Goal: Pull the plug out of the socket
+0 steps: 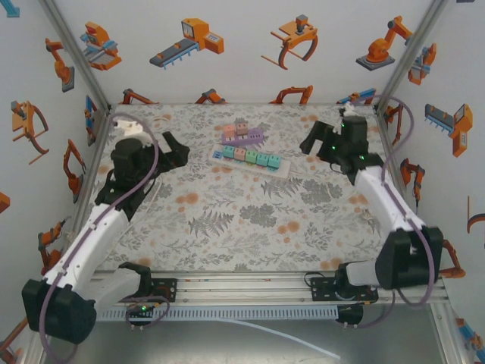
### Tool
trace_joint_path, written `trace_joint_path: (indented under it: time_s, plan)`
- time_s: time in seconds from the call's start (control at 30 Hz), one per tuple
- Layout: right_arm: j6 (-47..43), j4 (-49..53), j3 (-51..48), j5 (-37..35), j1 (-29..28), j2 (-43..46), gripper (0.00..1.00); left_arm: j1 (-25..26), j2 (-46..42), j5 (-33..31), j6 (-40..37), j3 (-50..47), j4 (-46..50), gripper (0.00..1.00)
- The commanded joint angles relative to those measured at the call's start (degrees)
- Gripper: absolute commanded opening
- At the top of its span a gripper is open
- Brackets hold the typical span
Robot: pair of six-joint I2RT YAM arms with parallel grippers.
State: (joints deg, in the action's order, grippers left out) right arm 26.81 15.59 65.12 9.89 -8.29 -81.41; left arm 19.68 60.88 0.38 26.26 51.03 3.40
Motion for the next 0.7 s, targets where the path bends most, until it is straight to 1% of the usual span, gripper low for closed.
trace_joint_path:
  time_s: [0.0, 0.1, 0.2, 0.27, 0.3, 0.37, 0.4, 0.53, 0.6, 0.67]
  plan:
    - [1.99, 17.66, 9.39, 2.28, -2.11, -10.38, 0.95, 2.29, 8.72, 10.19, 8.72, 6.62, 13.73, 0.97]
    - [2.33, 17.97, 16.96, 1.90, -2.86, -19.67, 0.95, 2.22, 18.79, 10.44, 8.69, 15.07, 18.70, 0.97]
    - [2.14, 17.32, 23.79, 3.30, -2.86, -28.07, 0.95, 1.28, 27.14, 9.60, 8.08, 20.27, 17.29, 1.00]
    - [1.60, 17.35, 27.77, 4.28, -2.87, -32.79, 0.91, -0.06, 32.86, 8.84, 7.76, 24.08, 17.33, 0.99]
    - [1.32, 17.97, 29.72, 4.02, -2.86, -34.99, 0.87, -0.61, 35.81, 8.30, 7.17, 26.25, 17.58, 0.97]
    - [0.19, 19.05, 32.93, 4.27, -2.85, -38.62, 0.75, -1.04, 40.93, 5.24, 5.33, 29.65, 16.84, 0.93]
    - [0.11, 20.15, 34.21, 4.74, -2.86, -40.21, 0.73, -1.30, 43.69, 5.04, 4.11, 31.41, 16.48, 0.89]
    - [-1.27, 20.53, 34.92, 8.14, -3.03, -43.10, 0.69, -1.30, 52.41, 11.01, -0.53, 38.14, 14.76, 0.79]
    - [-2.65, 20.62, 34.57, 9.49, -3.06, -43.77, 0.66, -0.96, 55.91, 11.78, -1.04, 41.57, 14.74, 0.70]
    - [-3.47, 20.78, 34.03, 10.52, -3.11, -43.93, 0.63, -0.63, 58.28, 11.36, -0.89, 43.87, 14.86, 0.66]
